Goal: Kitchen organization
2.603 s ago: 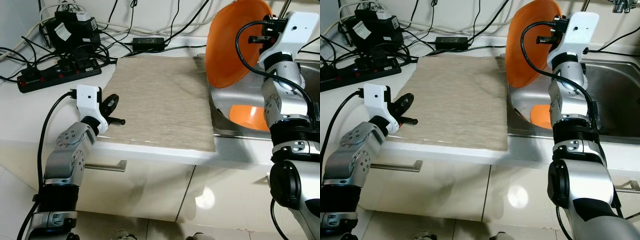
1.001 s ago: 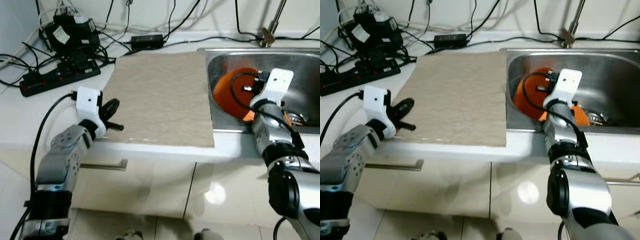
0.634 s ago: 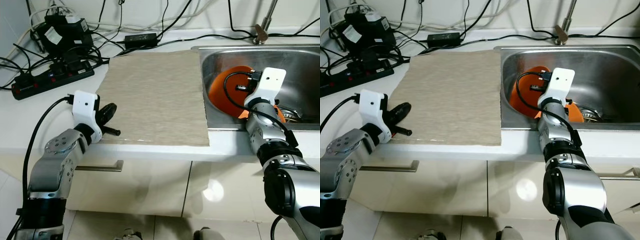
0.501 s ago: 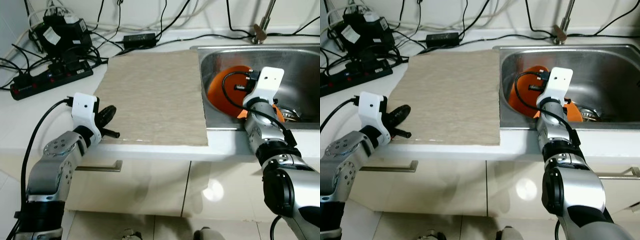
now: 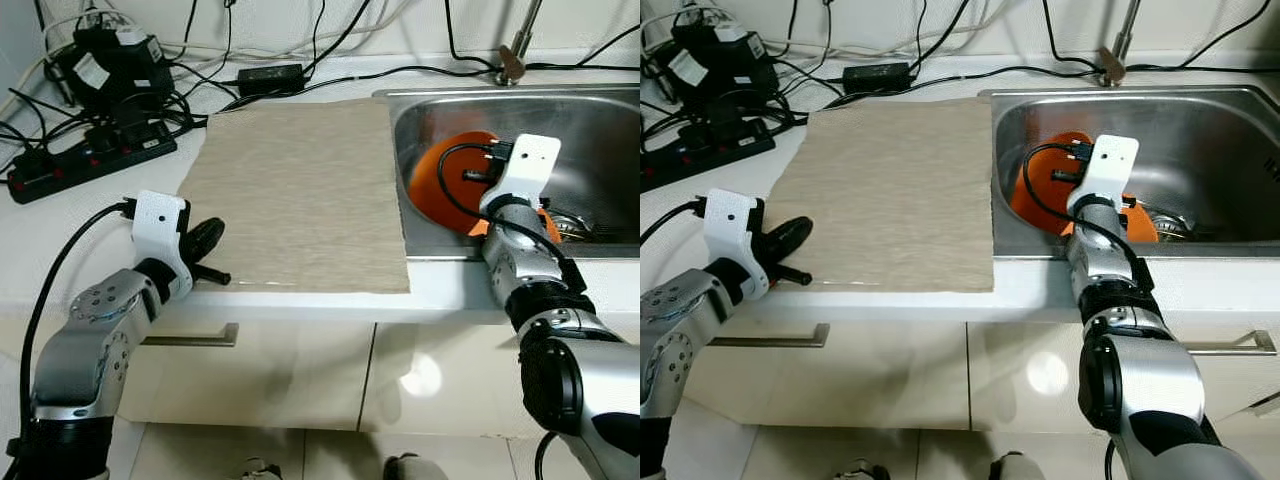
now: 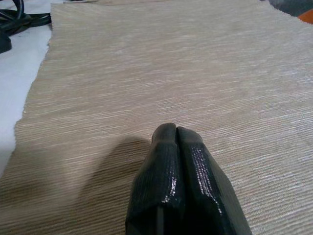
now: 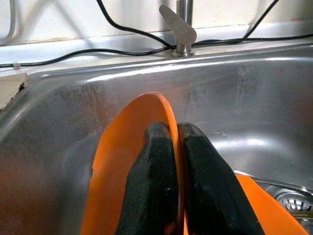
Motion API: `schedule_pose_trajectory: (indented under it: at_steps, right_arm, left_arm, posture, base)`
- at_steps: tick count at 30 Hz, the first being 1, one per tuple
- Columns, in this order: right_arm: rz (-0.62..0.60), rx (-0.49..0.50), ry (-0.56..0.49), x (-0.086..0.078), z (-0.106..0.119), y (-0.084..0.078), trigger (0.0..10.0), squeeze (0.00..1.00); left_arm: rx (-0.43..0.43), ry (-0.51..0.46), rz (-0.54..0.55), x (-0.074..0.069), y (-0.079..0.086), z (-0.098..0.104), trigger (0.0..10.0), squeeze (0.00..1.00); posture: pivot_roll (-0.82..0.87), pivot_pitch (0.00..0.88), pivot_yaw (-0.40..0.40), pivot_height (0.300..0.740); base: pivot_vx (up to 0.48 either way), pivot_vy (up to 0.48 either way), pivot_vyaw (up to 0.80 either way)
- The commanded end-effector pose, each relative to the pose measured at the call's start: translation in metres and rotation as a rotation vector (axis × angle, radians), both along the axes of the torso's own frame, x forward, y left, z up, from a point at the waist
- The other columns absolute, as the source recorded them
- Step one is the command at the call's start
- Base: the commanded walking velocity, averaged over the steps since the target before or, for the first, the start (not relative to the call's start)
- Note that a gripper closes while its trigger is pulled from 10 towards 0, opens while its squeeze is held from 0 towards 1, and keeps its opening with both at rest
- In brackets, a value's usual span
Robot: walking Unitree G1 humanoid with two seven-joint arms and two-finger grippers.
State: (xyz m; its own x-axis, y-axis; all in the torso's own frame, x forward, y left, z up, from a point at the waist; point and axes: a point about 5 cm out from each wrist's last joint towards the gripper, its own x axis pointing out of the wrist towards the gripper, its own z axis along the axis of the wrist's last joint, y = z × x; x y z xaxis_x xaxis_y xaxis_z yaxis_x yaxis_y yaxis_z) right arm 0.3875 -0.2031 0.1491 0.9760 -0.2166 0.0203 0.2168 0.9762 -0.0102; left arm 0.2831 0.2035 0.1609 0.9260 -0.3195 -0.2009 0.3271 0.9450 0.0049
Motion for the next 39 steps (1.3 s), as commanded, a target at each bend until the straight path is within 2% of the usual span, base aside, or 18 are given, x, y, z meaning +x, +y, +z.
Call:
schedule_pose_trajectory:
  at_steps: [1,2,4,5,6,7,14,20,28,33,39]
  right_arm:
    - [0.025,0.020,0.329,-0.031,-0.078,0.012,0.0,1.00]
    - [0.022,0.017,0.344,-0.033,-0.082,0.012,4.3,1.00]
    - [0.020,0.016,0.353,-0.035,-0.084,0.012,4.3,1.00]
    - [0.020,0.011,0.361,-0.036,-0.086,0.012,8.2,1.00]
    - [0.020,0.009,0.365,-0.036,-0.087,0.012,9.5,1.00]
    - [0.020,0.008,0.371,-0.037,-0.088,0.013,10.0,1.00]
    - [0.039,-0.011,0.389,-0.039,-0.092,0.021,10.0,1.00]
    - [0.039,-0.008,0.383,-0.037,-0.089,0.022,10.0,1.00]
    - [0.056,-0.039,0.324,-0.027,-0.074,0.026,10.0,1.00]
    - [0.074,-0.051,0.221,-0.014,-0.050,0.034,10.0,1.00]
    - [0.094,-0.055,0.193,-0.011,-0.043,0.040,10.0,1.00]
  left_arm:
    - [0.001,-0.005,0.007,-0.003,0.005,0.004,10.0,0.00]
    - [0.001,-0.003,0.007,-0.003,0.005,0.004,10.0,0.00]
    - [0.001,-0.001,0.007,-0.004,0.004,0.004,10.0,0.00]
    - [0.001,0.001,0.006,-0.004,0.004,0.005,10.0,0.00]
    - [0.001,0.002,0.006,-0.004,0.004,0.004,10.0,0.00]
    - [0.001,0.003,0.005,-0.004,0.004,0.004,10.0,0.00]
    - [0.001,0.015,0.006,-0.008,0.003,0.002,10.0,0.00]
    - [0.000,0.018,0.008,-0.008,0.003,0.001,10.0,0.00]
    - [-0.008,0.013,0.012,-0.006,0.001,0.001,10.0,0.00]
    - [-0.013,0.007,0.015,-0.004,0.001,0.000,10.0,0.00]
    - [-0.015,0.003,0.014,-0.004,0.000,0.001,10.0,0.00]
  posture:
    - [0.17,0.163,0.136,0.715]
    - [0.17,0.163,0.136,0.715]
    - [0.17,0.166,0.135,0.715]
    - [0.17,0.169,0.133,0.715]
    - [0.17,0.172,0.133,0.715]
    - [0.17,0.172,0.133,0.715]
    - [0.18,0.180,0.128,0.715]
    - [0.17,0.176,0.122,0.715]
    - [0.16,0.165,0.102,0.715]
    - [0.15,0.155,0.095,0.715]
    - [0.15,0.155,0.096,0.715]
  base:
    - [0.000,0.000,0.00]
    - [0.000,0.000,0.00]
    - [0.000,0.000,0.00]
    - [0.000,0.000,0.00]
    - [0.000,0.000,0.00]
    - [0.000,0.000,0.00]
    - [0.000,0.000,0.00]
    - [0.000,0.000,0.00]
    - [0.000,0.000,0.00]
    - [0.000,0.000,0.00]
    - [0.000,0.000,0.00]
